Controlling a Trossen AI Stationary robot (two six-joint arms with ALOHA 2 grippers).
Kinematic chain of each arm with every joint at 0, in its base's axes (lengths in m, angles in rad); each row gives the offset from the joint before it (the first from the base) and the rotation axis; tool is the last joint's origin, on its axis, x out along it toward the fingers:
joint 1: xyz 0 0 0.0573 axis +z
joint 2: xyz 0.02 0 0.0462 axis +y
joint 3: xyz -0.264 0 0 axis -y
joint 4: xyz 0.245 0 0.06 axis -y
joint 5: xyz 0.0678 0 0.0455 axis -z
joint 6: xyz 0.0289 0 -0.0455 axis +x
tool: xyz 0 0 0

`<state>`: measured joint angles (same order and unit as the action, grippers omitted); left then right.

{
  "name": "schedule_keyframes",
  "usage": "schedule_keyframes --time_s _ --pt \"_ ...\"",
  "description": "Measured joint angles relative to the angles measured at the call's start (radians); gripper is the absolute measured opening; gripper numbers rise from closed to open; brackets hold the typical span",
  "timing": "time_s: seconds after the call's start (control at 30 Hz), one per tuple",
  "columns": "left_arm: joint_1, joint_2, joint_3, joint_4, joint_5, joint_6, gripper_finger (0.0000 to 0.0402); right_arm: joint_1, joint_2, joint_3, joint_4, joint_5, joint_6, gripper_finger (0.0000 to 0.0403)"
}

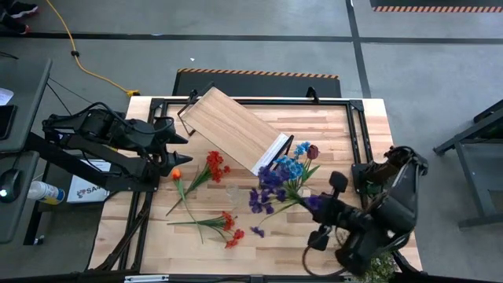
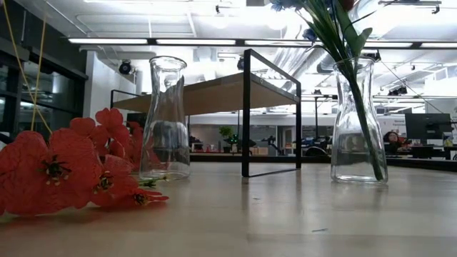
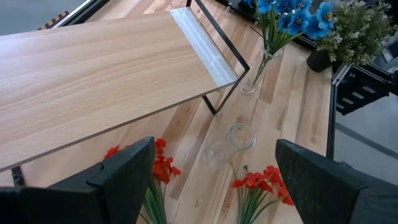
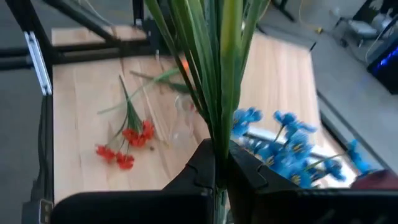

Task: Pick and place flowers into a vace then onto a shelf
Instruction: Put the violet flowers into the right transparent vase

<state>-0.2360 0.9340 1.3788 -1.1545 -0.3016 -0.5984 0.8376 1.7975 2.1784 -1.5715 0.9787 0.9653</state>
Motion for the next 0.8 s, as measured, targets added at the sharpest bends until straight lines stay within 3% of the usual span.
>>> schedule_keyframes --time_s 0.8 --pt "0.000 0.000 0.000 0.001 -0.005 -0.012 0.0367 0.246 -0.256 -0.001 0.001 0.472 -0.308 0.0007"
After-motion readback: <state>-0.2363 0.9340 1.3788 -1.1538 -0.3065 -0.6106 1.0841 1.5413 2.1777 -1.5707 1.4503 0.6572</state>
